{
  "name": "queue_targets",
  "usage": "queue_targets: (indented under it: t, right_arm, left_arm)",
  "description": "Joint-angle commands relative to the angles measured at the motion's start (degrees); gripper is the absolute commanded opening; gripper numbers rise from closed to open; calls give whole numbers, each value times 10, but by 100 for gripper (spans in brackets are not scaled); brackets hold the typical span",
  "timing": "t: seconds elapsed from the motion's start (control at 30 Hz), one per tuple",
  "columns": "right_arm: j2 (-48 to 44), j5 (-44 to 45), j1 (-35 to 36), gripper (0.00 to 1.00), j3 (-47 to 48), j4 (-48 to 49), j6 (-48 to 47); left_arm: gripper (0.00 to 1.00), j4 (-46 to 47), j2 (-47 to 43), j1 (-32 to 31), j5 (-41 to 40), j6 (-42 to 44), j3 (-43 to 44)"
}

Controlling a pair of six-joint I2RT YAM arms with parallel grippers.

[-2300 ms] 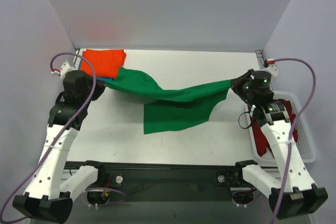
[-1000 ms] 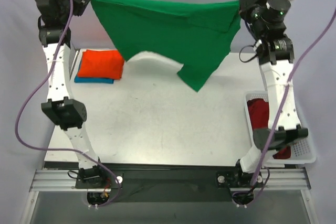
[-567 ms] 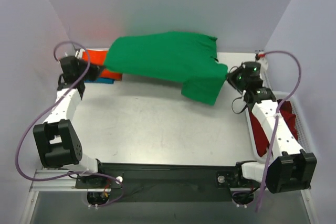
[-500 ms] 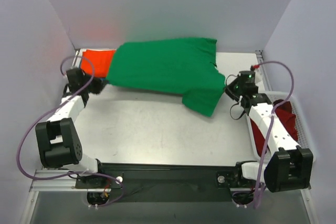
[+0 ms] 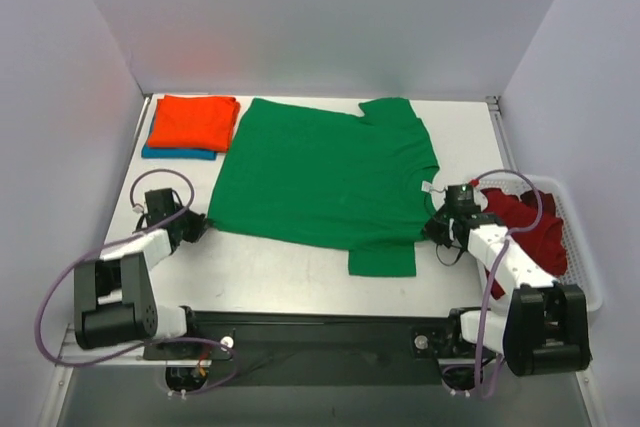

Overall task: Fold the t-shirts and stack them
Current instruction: Flatten out the tshirt

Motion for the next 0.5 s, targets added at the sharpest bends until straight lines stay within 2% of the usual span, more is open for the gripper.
queue_targets:
  t: [0.0, 0.17, 0.23, 0.37, 0.47]
  right_arm:
    - [-65, 20, -8, 0, -30, -53, -5]
    - [-121, 28, -12, 4, -58, -103, 14]
    - [-146, 41, -13, 13, -57, -144, 22]
    - [-176, 59, -13, 39, -57, -166, 16]
    - [-174, 48, -3, 46, -48, -166, 9]
  left_arm:
    - [0, -26, -92, -9, -41, 17, -34]
    - [0, -86, -171, -42, -92, 17, -56]
    - [0, -128, -185, -47, -92, 27, -43]
    - [0, -143, -183, -74, -127, 37, -19]
    - [0, -139, -146, -90, -131, 39, 7]
